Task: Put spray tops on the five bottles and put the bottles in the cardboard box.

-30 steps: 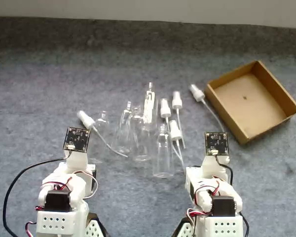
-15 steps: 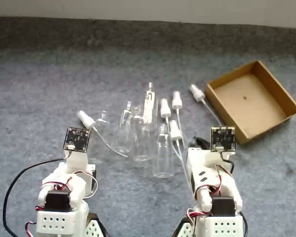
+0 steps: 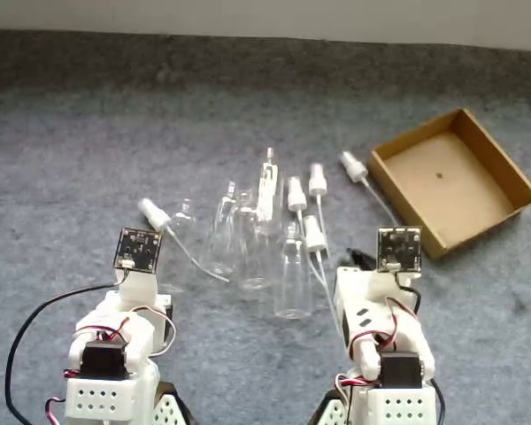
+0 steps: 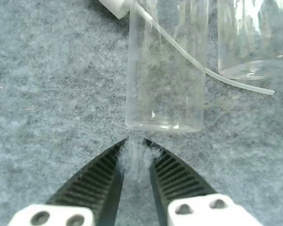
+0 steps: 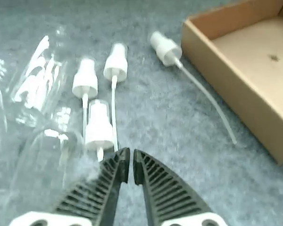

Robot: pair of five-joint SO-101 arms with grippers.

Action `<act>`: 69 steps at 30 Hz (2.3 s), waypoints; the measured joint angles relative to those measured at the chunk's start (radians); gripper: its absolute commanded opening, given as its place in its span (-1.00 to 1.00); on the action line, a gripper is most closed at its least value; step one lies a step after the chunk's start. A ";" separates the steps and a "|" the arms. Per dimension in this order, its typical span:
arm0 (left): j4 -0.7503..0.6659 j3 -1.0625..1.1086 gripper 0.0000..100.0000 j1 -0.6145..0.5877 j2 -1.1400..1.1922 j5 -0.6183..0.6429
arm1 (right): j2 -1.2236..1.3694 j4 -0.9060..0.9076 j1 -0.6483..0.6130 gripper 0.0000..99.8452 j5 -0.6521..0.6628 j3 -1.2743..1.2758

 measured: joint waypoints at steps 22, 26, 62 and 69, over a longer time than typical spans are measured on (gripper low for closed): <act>0.000 0.000 -0.99 0.000 0.000 0.000 | 0.000 0.321 0.000 -0.99 0.000 0.000; 0.000 0.000 -0.99 0.000 0.000 0.000 | 0.000 0.321 0.000 -0.99 0.000 0.000; 0.000 0.000 -0.99 0.000 0.000 0.000 | 0.054 0.290 0.333 -0.78 0.393 -0.540; 0.000 0.000 -0.99 0.000 0.000 0.000 | 0.443 0.347 0.334 -0.78 0.393 -0.801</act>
